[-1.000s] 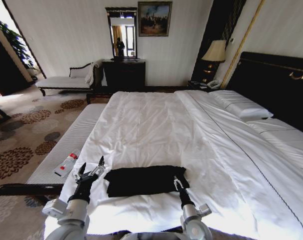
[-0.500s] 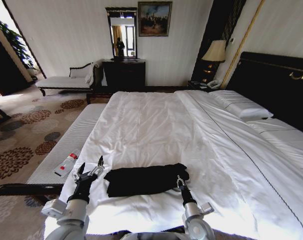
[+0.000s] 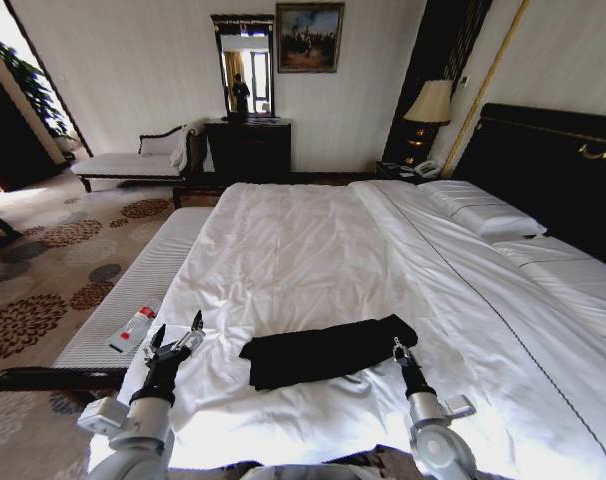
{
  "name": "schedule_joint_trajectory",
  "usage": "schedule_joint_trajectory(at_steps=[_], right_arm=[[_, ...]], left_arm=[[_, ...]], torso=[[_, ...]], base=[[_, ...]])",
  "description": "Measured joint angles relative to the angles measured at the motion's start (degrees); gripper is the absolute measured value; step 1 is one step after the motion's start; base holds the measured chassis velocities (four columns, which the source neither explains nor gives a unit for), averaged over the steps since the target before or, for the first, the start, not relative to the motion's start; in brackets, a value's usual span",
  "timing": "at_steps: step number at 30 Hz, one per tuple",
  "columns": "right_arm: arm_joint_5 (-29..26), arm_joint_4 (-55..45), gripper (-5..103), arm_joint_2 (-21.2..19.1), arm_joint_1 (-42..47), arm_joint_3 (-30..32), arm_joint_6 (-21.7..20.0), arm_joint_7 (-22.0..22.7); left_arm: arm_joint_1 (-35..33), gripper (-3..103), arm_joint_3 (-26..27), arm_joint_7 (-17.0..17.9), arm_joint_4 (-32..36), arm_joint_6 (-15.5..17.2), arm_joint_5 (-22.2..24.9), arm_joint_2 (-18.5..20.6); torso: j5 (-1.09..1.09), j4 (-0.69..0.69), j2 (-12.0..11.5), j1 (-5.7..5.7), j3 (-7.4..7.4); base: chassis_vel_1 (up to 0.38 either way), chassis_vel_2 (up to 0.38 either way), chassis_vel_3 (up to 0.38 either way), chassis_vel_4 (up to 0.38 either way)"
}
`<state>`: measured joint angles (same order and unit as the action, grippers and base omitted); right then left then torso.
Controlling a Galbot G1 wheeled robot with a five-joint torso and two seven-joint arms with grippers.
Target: Fold the clothes on the bed.
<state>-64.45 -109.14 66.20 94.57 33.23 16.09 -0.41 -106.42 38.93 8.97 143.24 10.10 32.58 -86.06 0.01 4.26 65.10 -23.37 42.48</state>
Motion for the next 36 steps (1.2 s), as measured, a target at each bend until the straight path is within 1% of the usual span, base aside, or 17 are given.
schedule_joint_trajectory(at_steps=[4,7,8,9,10,12,13,14,15,16,19,20,23,24,27,31,36], right_arm=[[3.3,0.0,2,0.2,-1.0,-1.5,0.1,-1.1],[9.2,0.2,2,-1.0,-2.9,-6.2,0.6,-5.7],[11.7,0.6,2,-1.9,-4.0,-8.2,0.9,-8.1],[11.7,0.6,2,-1.9,-4.0,-8.2,0.9,-8.1],[13.3,0.9,2,-2.4,-4.8,-9.5,1.2,-9.3],[19.0,2.0,2,-3.9,-7.8,-14.1,2.2,-13.2],[20.8,2.4,2,-4.1,-8.6,-15.5,2.4,-14.1],[22.4,2.8,2,-4.2,-9.3,-16.7,2.5,-14.8],[22.4,2.8,2,-4.2,-9.3,-16.7,2.5,-14.8],[25.5,3.5,2,-4.1,-10.4,-19.0,2.9,-15.8],[30.1,5.4,2,-2.4,-11.7,-23.1,3.6,-16.7],[30.1,5.4,2,-2.4,-11.7,-23.1,3.6,-16.7],[32.2,9.4,2,-1.0,-14.0,-27.8,4.5,-17.2],[32.2,9.4,2,-1.0,-14.0,-27.8,4.5,-17.2],[33.1,13.4,2,0.1,-16.3,-31.1,5.2,-17.3],[33.1,16.7,2,1.9,-17.9,-33.1,5.5,-17.3],[33.2,18.5,2,3.6,-18.7,-33.9,5.7,-17.2]], left_arm=[[0.3,100,0.0,0.2,0.0,0.4,0.5,0.1],[0.6,100,-0.5,0.2,0.0,1.1,1.0,0.1],[0.5,100,-0.6,0.2,0.0,1.2,0.9,0.1],[0.5,100,-0.6,0.2,0.0,1.2,0.9,0.1],[0.5,100,-0.6,0.2,0.0,1.3,0.9,0.1],[0.2,100,-0.4,0.2,0.0,1.3,0.9,0.1],[0.2,100,-0.3,0.2,0.0,1.3,0.9,0.2],[0.2,100,-0.3,0.2,0.0,1.3,0.9,0.3],[0.2,100,-0.3,0.2,0.0,1.3,0.9,0.3],[0.4,100,-0.2,0.2,0.0,1.3,0.9,0.5],[0.8,100,-0.4,0.2,0.0,1.3,1.0,0.9],[0.8,100,-0.4,0.2,0.0,1.3,1.0,0.9],[1.1,100,-0.4,0.2,0.0,1.3,1.0,1.1],[1.1,100,-0.4,0.2,0.0,1.3,1.0,1.1],[1.4,100,-0.4,0.2,0.0,1.3,1.0,1.2],[1.7,100,-0.4,0.3,0.0,1.3,1.0,1.4],[1.8,100,-0.4,0.3,0.0,1.3,1.0,1.6]], torso=[[-0.01,0.0,0.0,0.0,0.0],[-0.02,0.0,0.0,0.0,0.0],[-0.01,0.0,0.0,0.0,0.0],[-0.01,0.0,0.0,0.0,0.0],[0.0,0.0,0.0,0.0,0.0],[-0.01,-0.02,0.0,0.0,0.0],[0.0,-0.02,0.0,0.0,0.0],[-0.02,-0.03,0.0,0.0,0.0],[-0.02,-0.03,0.0,0.0,0.0],[-0.02,-0.02,0.0,0.0,0.0],[-0.01,0.0,0.0,0.01,0.0],[-0.01,0.0,0.0,0.01,0.0],[-0.01,-0.01,0.0,0.01,0.0],[-0.01,-0.01,0.0,0.01,0.0],[-0.01,0.0,0.0,0.01,0.0],[-0.01,-0.01,0.0,0.01,0.0],[-0.01,-0.01,0.0,0.01,0.0]], base=[[0.0,0.0,0.0,0.0],[0.0,0.0,0.0,0.0],[0.0,0.0,0.0,0.0],[0.0,0.0,0.0,0.0],[0.0,0.0,0.0,0.0],[0.0,0.0,0.0,0.0],[0.0,0.0,0.0,0.0],[0.0,0.0,0.0,0.0],[0.0,0.0,0.0,0.0],[0.0,0.0,0.0,0.0],[0.0,0.0,0.0,0.0],[0.0,0.0,0.0,0.0],[0.0,0.0,0.0,0.0],[0.0,0.0,0.0,0.0],[0.0,0.0,0.0,0.0],[0.0,0.0,0.0,0.0],[0.0,0.0,0.0,0.0]])
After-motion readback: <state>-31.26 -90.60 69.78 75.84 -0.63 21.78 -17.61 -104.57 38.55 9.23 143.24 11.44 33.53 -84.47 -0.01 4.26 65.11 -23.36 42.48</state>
